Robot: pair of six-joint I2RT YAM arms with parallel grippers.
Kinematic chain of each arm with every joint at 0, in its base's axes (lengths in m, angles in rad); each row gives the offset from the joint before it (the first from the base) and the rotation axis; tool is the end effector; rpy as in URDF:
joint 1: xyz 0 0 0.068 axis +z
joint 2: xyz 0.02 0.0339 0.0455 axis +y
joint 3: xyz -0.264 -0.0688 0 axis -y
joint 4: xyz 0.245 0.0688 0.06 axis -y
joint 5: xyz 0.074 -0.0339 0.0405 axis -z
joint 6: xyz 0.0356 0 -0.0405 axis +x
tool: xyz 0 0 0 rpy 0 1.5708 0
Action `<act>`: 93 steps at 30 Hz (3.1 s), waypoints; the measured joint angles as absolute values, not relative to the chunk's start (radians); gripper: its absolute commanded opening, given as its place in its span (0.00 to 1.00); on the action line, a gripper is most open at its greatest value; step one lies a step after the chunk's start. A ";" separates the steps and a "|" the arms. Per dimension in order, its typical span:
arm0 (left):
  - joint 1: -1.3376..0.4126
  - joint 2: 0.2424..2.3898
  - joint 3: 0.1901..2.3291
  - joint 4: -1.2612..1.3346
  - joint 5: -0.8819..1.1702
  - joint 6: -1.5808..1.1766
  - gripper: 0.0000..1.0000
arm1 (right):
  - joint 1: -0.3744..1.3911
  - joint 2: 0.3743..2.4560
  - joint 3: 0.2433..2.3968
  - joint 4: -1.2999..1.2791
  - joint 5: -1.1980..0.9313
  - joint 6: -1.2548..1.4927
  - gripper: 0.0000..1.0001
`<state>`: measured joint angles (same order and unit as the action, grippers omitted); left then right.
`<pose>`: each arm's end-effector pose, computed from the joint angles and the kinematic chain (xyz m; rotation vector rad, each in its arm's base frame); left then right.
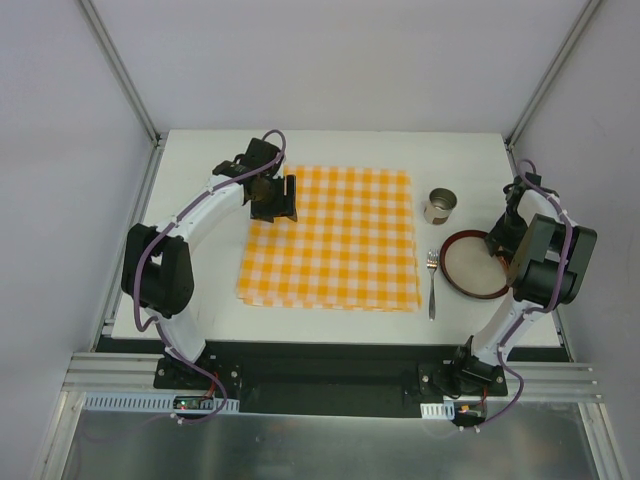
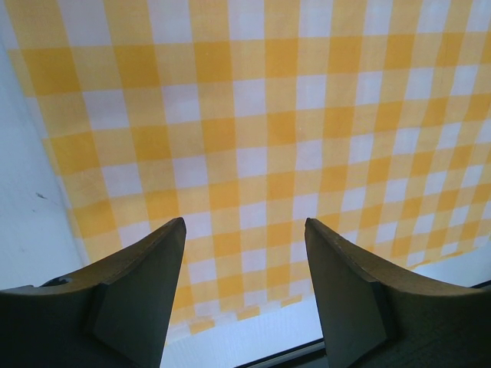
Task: Set the dinner table for one person
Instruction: Pick up the knife at the center of the board, then pick up the spoon from the center of the board.
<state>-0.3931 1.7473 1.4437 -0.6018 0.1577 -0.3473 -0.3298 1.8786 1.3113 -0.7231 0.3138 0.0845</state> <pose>0.3539 -0.1528 0.2715 0.1270 2.5285 -0.5028 0.3453 -0.1298 0.1804 0.6510 2.7868 -0.4986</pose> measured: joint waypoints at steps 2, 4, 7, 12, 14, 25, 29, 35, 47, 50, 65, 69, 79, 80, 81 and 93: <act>-0.393 1.747 1.444 -0.604 0.158 -0.347 0.64 | -0.330 1.873 1.303 -0.722 0.317 0.085 0.61; -0.393 1.747 1.444 -0.607 0.158 -0.348 0.64 | -0.330 1.869 1.295 -0.721 0.318 0.085 0.57; -0.393 1.747 1.444 -0.609 0.157 -0.347 0.64 | -0.330 1.861 1.282 -0.717 0.318 0.085 0.45; -0.393 1.744 1.443 -0.611 0.157 -0.347 0.64 | -0.330 1.850 1.266 -0.719 0.315 0.080 0.27; -0.393 1.742 1.442 -0.611 0.157 -0.347 0.64 | -0.329 1.838 1.264 -0.721 0.312 0.081 0.24; -0.393 1.721 1.422 -0.612 0.156 -0.348 0.64 | -0.314 1.819 1.240 -0.723 0.290 0.080 0.01; -0.393 1.718 1.414 -0.612 0.156 -0.348 0.64 | -0.313 1.819 1.240 -0.722 0.292 0.077 0.01; -0.393 1.716 1.410 -0.612 0.156 -0.348 0.64 | -0.311 1.819 1.240 -0.723 0.300 0.080 0.18; -0.393 1.714 1.409 -0.612 0.156 -0.347 0.64 | -0.303 1.819 1.240 -0.733 0.321 0.088 0.47; -0.393 1.714 1.409 -0.612 0.156 -0.348 0.64 | -0.300 1.817 1.240 -0.733 0.321 0.088 0.48; -0.394 1.714 1.409 -0.612 0.157 -0.348 0.64 | -0.238 1.704 1.167 -0.705 0.235 0.094 0.50; -0.394 1.711 1.408 -0.611 0.157 -0.348 0.64 | -0.231 1.681 1.166 -0.701 0.223 0.098 0.50; -0.394 1.692 1.391 -0.612 0.156 -0.348 0.64 | -0.224 1.680 1.091 -0.676 0.200 0.112 0.50; -0.394 1.692 1.391 -0.612 0.156 -0.348 0.64 | -0.224 1.680 1.090 -0.672 0.200 0.113 0.49; -0.394 1.691 1.391 -0.612 0.156 -0.348 0.64 | -0.224 1.680 1.089 -0.667 0.200 0.113 0.47; -0.394 1.679 1.376 -0.612 0.148 -0.348 0.64 | -0.223 1.684 1.065 -0.630 0.193 0.114 0.36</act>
<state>-0.3939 1.6794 1.3762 -0.6117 0.1482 -0.3481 -0.2234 1.6844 1.0645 -0.6296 0.1932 0.1143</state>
